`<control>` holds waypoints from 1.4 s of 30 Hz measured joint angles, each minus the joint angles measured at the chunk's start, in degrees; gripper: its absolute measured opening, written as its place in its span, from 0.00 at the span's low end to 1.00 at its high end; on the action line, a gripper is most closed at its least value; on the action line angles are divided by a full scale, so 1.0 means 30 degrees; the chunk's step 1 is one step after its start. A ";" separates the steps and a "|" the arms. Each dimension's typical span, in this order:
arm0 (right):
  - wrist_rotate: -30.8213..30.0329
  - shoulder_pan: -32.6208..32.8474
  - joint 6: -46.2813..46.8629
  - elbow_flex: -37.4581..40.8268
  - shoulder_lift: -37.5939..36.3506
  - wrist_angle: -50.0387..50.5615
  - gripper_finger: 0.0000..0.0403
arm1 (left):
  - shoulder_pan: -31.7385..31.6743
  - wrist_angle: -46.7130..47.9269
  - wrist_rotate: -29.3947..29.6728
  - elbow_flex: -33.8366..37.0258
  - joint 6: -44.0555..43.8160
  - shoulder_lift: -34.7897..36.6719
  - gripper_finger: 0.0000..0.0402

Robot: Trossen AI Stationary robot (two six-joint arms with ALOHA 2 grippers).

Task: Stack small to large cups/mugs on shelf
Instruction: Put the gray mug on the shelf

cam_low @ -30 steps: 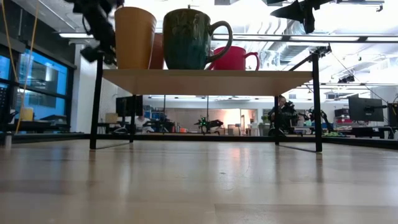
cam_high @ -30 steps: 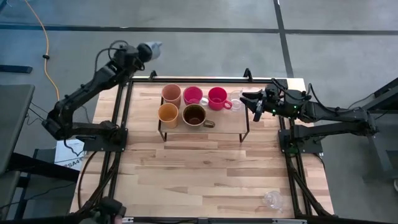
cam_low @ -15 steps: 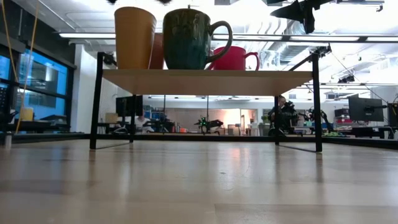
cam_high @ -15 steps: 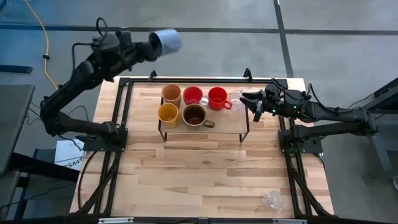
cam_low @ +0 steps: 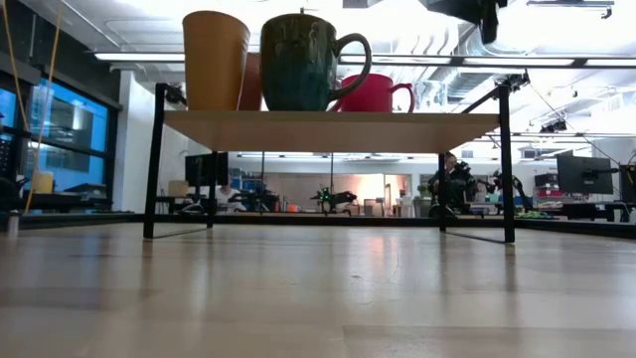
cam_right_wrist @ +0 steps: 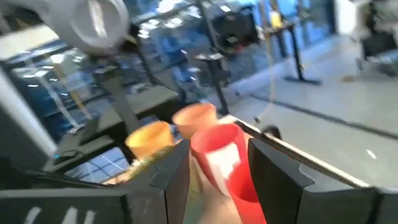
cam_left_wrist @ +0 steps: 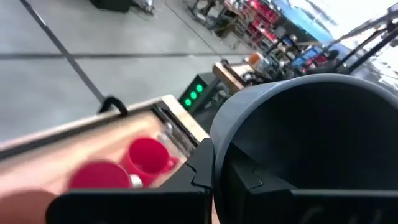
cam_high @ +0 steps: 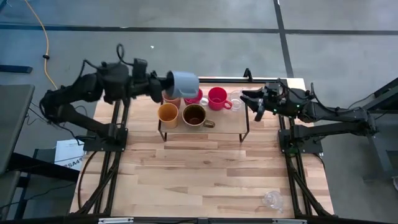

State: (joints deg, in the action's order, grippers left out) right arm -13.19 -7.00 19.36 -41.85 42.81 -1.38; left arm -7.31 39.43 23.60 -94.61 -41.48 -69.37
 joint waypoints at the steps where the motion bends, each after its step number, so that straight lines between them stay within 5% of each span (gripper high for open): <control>1: 0.0423 0.0017 -0.0427 0.0000 0.0000 -0.0453 0.37 | 0.0472 0.0019 0.0362 0.0000 -0.0342 -0.0239 0.00; 10: 0.1110 0.2058 -0.4578 -0.1877 0.0814 -0.0028 0.37 | 0.2475 0.1485 0.0573 -0.0947 -0.3663 -0.2238 0.00; 20: -0.3375 0.5024 -1.0820 -0.9684 0.6314 0.5012 0.48 | 0.2556 0.8043 0.2626 -0.5198 -0.4915 -0.3949 0.00; 26: -0.4760 0.5494 -1.2839 -1.3684 0.9848 0.6288 0.59 | 0.2578 0.7877 0.3298 -0.5523 -0.4756 -0.4492 0.00; 42: -0.4927 0.5645 -1.3764 -1.9576 1.4423 0.8731 0.57 | 0.2564 0.7849 0.5689 -0.5515 -0.4116 -0.4708 0.00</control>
State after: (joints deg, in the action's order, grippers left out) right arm -27.97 9.93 -21.93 -100.57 86.08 24.81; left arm 0.38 62.98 40.67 -111.15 -53.82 -83.50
